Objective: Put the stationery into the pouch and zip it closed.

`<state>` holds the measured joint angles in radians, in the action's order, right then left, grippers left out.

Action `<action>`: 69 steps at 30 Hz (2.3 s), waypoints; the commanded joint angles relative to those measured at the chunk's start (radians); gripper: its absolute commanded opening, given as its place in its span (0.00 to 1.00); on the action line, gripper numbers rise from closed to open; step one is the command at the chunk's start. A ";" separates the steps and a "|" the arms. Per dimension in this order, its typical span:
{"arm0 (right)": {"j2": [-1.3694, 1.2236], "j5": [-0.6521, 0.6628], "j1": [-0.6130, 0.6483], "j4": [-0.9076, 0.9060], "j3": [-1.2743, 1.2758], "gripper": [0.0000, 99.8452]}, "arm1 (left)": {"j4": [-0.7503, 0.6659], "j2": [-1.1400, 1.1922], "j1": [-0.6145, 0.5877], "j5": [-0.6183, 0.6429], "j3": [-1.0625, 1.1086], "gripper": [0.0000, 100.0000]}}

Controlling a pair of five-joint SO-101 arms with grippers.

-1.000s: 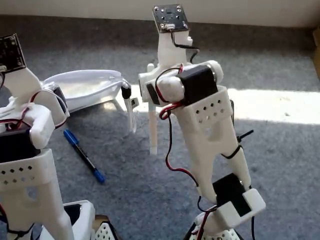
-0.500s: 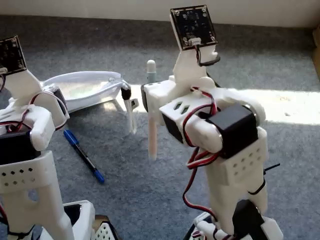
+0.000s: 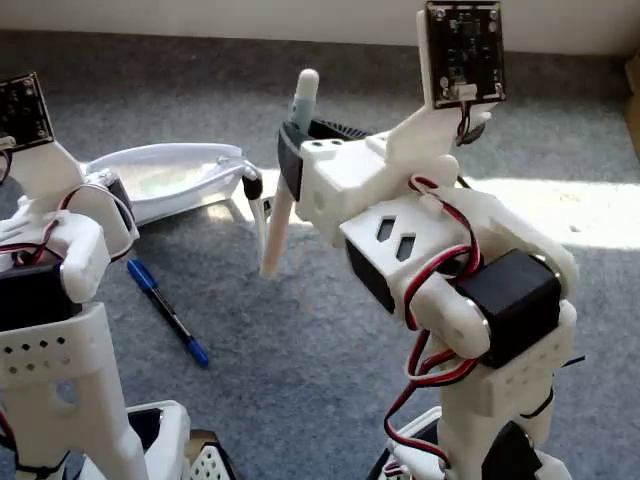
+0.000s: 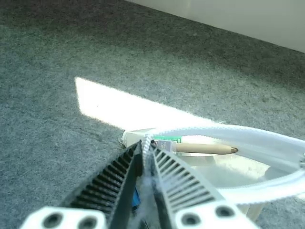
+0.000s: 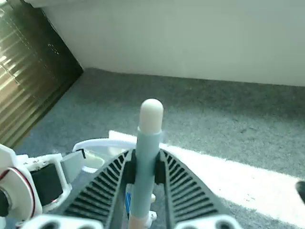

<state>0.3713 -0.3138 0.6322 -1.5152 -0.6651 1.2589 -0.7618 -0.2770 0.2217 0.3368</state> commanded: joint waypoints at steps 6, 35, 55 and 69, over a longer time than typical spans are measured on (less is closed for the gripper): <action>0.024 -0.011 0.008 0.246 -0.002 0.00 | -0.015 0.001 0.021 -0.008 -0.002 0.02; 0.027 -0.015 0.002 0.421 -0.002 0.00 | -0.012 0.002 0.021 -0.008 -0.001 0.02; 0.351 -0.009 0.001 0.796 0.529 0.00 | -0.017 0.004 -0.018 -0.008 -0.001 0.02; 0.478 0.138 0.008 1.572 1.127 0.00 | -0.017 0.005 -0.021 -0.008 0.001 0.02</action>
<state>0.8209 -0.2371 0.6322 -0.0713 0.4350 1.2589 -0.7572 -0.2892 0.2217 0.3368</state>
